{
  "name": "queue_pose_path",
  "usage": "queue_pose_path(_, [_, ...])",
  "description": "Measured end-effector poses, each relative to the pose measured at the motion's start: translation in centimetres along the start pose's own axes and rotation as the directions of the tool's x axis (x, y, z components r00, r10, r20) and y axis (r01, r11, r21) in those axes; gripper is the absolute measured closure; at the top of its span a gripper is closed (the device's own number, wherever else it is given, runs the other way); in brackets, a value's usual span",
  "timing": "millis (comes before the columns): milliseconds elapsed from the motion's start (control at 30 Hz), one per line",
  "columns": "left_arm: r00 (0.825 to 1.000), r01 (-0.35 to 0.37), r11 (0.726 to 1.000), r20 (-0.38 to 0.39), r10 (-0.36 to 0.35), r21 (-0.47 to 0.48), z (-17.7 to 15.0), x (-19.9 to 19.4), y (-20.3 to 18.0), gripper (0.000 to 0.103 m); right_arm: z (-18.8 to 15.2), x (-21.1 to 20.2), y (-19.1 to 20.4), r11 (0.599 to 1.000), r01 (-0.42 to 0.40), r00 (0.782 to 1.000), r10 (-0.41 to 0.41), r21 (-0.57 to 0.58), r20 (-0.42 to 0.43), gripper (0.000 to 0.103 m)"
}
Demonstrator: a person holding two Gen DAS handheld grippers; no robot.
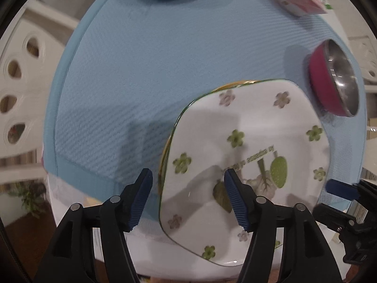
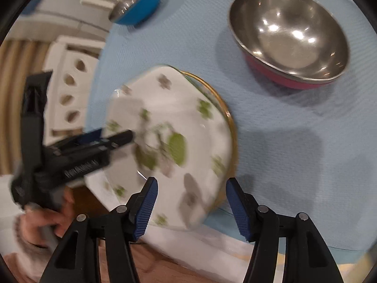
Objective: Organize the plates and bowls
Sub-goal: 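Move the left tool to the pink-exterior steel bowl and grasp its rim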
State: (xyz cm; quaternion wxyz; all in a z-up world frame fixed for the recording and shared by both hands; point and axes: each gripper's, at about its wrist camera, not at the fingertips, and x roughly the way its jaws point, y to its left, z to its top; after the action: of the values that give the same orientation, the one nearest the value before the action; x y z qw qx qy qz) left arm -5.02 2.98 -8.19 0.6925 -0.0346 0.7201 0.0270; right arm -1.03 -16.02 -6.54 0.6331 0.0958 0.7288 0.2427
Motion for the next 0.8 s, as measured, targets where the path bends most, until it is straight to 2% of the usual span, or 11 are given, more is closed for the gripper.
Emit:
queue_pose_path(100, [1.0, -0.012, 1.0, -0.006, 0.012, -0.024, -0.1, -0.4, 0.5, 0.037, -0.6, -0.7, -0.3, 0.999, 0.029, 1.0, -0.029, -0.036, -0.01, 0.039])
queue_pose_path(167, [1.0, -0.024, 0.999, -0.001, 0.024, -0.031, -0.1, -0.9, 0.8, 0.035, -1.3, -1.2, -0.8, 0.998, 0.048, 0.999, -0.049, -0.048, -0.016, 0.027])
queue_pose_path(400, [0.999, -0.043, 0.999, 0.027, 0.043, -0.02, 1.5, -4.3, 0.3, 0.033, -1.9, -4.4, -5.0, 0.998, 0.069, 0.997, -0.069, 0.012, 0.022, 0.027])
queue_pose_path(567, [0.998, 0.005, 1.0, 0.07, -0.007, 0.03, 3.6, -6.9, -2.5, 0.033, -0.5, -7.7, -7.7, 0.997, 0.069, 0.995, -0.072, 0.043, 0.075, 0.027])
queue_pose_path(800, [0.99, 0.052, 0.99, 0.124, -0.068, 0.128, 6.8, -8.8, -8.6, 0.033, 3.0, -11.2, -9.8, 0.996, 0.034, 0.987, -0.046, 0.081, 0.156, 0.027])
